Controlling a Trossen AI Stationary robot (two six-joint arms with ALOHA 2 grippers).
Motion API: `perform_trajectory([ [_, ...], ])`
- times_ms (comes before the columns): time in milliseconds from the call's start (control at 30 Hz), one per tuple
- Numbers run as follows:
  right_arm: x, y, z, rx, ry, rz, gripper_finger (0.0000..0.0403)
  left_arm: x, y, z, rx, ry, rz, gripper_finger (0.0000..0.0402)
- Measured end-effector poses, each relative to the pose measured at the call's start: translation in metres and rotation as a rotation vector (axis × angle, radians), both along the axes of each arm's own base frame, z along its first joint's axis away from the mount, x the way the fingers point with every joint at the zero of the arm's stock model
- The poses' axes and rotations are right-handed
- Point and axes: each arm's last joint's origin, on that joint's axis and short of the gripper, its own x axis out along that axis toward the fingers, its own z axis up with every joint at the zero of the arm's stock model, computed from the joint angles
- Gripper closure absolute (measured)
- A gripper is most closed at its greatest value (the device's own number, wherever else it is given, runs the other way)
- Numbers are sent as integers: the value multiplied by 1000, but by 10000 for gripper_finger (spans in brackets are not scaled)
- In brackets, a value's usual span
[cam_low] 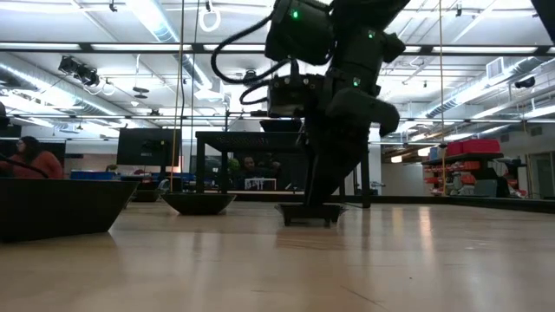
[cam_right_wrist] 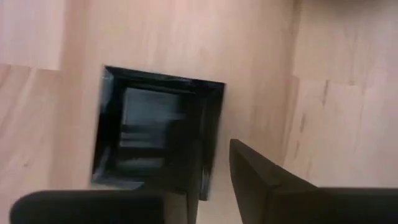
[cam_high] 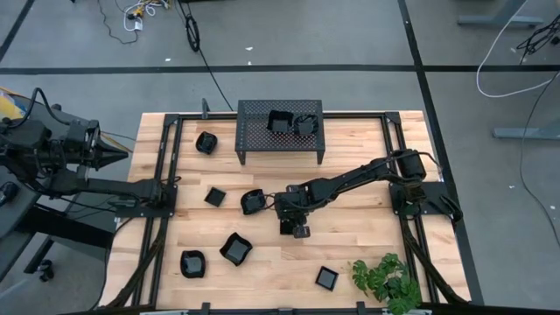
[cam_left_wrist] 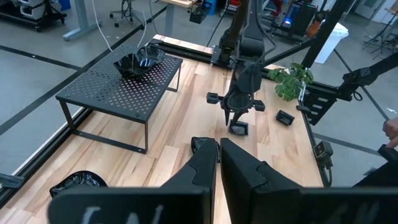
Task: Pick & Place Mini shaped plates
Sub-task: Put the square plate on the shelf
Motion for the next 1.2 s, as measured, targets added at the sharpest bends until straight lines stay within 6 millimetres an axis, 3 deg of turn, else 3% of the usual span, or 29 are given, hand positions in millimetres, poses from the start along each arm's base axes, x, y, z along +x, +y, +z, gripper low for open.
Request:
perform_trajectory([
  [300,-5,-1,-6,14,30,2,344,0,0,0,0,0,0,376],
  [633,-7,-3,-1,27,34,-49,362,0,0,0,0,0,0,376],
  [833,-8,-3,15,34,-15,-49,362,0,0,0,0,0,0,376],
  [1033,-8,-2,17,45,-22,-47,362,0,0,0,0,0,0,376],
  [1200,-8,-1,17,74,-20,-18,332,0,0,0,0,0,0,376],
])
